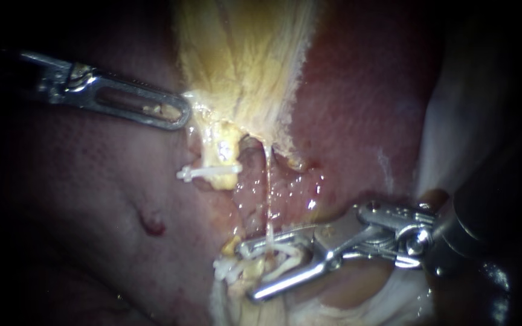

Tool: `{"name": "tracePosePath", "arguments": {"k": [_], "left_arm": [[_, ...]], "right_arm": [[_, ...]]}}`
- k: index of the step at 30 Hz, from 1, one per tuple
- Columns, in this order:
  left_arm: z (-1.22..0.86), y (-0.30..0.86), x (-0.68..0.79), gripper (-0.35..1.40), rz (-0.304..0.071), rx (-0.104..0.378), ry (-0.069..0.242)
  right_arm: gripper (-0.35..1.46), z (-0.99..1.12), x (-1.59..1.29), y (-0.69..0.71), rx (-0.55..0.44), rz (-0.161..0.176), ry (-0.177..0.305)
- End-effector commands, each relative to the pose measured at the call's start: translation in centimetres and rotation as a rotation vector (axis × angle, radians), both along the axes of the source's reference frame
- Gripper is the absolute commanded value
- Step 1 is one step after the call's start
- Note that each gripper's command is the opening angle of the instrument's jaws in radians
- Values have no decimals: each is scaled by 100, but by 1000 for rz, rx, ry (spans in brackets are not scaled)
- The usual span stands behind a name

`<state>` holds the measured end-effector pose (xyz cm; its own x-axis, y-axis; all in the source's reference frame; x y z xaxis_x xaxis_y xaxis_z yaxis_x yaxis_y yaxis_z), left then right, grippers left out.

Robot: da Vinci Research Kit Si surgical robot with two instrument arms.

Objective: Clipping first clip right tube

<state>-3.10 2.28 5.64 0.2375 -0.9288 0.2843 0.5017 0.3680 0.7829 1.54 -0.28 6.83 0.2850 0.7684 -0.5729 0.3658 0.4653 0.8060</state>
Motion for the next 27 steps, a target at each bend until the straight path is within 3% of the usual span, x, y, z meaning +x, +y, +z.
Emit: {"name": "tracePosePath", "arguments": {"k": [1, 7, 18, 25, 27], "left_arm": [[0, 0, 0, -35, 0, 0, 0], [0, 0, 0, -35, 0, 0, 0], [0, 0, 0, -35, 0, 0, 0], [1, 0, 0, -35, 0, 0, 0], [1, 0, 0, -35, 0, 0, 0]], "right_arm": [[46, 2, -1, 0, -1, 0, -1], [39, 8, -3, 4, -1, 1, -1], [9, 21, -12, 11, 10, -5, -5], [-33, 21, -16, 11, 30, -10, -14], [-35, 21, -17, 11, 36, -12, -17]]}}
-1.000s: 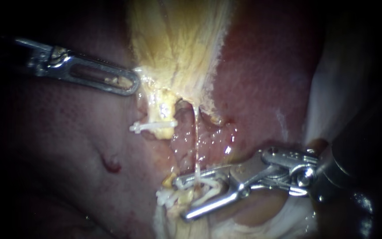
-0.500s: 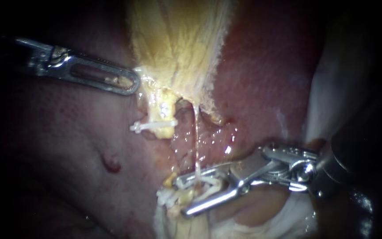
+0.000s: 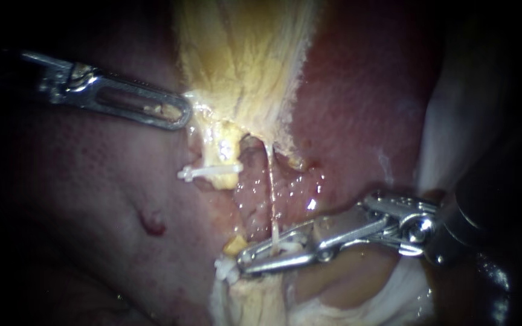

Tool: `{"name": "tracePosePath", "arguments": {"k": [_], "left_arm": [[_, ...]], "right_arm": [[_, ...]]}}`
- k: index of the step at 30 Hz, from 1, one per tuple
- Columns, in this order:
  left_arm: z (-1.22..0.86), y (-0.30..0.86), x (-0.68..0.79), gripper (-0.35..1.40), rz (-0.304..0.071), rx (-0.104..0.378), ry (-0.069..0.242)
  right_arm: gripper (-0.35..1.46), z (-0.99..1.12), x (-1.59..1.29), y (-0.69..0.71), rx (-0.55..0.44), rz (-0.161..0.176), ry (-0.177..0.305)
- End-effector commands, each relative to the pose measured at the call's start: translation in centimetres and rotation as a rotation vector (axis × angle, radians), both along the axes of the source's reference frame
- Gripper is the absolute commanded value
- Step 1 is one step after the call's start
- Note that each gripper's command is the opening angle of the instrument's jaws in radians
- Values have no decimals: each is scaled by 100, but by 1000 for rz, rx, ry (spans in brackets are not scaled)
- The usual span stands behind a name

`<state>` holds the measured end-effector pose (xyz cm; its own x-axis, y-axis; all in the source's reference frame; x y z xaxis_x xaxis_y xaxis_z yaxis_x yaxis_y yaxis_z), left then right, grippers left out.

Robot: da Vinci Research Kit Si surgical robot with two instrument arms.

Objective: Clipping first clip right tube

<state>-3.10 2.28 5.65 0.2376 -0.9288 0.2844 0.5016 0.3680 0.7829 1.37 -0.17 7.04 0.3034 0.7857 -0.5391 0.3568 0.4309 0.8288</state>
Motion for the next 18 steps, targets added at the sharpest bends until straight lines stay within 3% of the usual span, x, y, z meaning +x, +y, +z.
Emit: {"name": "tracePosePath", "arguments": {"k": [1, 18], "left_arm": [[0, 0, 0, -35, 0, 0, 0], [0, 0, 0, -35, 0, 0, 0]], "right_arm": [[-35, 0, -1, 1, -1, 0, 0], [-35, 3, -2, 2, 12, -6, -12]]}}
